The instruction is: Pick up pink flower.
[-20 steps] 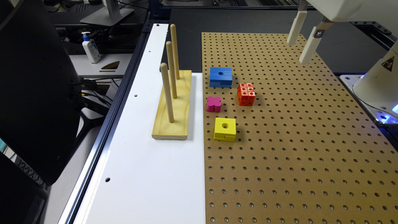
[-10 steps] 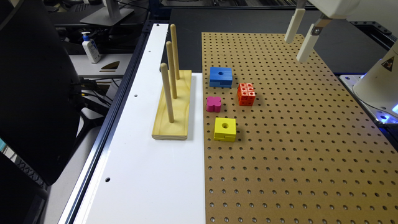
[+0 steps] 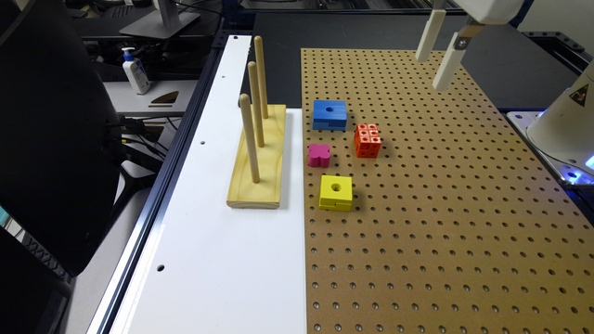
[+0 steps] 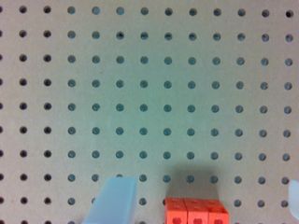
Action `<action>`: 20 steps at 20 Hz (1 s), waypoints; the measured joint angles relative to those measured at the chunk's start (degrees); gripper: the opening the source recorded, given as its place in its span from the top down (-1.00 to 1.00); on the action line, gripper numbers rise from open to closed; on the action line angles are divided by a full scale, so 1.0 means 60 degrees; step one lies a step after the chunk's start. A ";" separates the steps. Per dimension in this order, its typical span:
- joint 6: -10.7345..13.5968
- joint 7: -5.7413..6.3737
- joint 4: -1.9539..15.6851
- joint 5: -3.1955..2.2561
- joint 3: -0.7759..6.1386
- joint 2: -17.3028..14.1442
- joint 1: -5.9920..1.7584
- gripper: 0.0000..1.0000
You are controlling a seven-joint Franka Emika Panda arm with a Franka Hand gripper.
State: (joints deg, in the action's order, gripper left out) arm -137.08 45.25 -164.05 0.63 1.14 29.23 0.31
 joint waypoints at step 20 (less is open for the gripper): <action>-0.0302 0.0419 0.1572 0.0115 0.0373 -0.1886 0.0242 -1.00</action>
State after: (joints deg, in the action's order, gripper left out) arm -138.89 47.76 -154.62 1.32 3.38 17.91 1.76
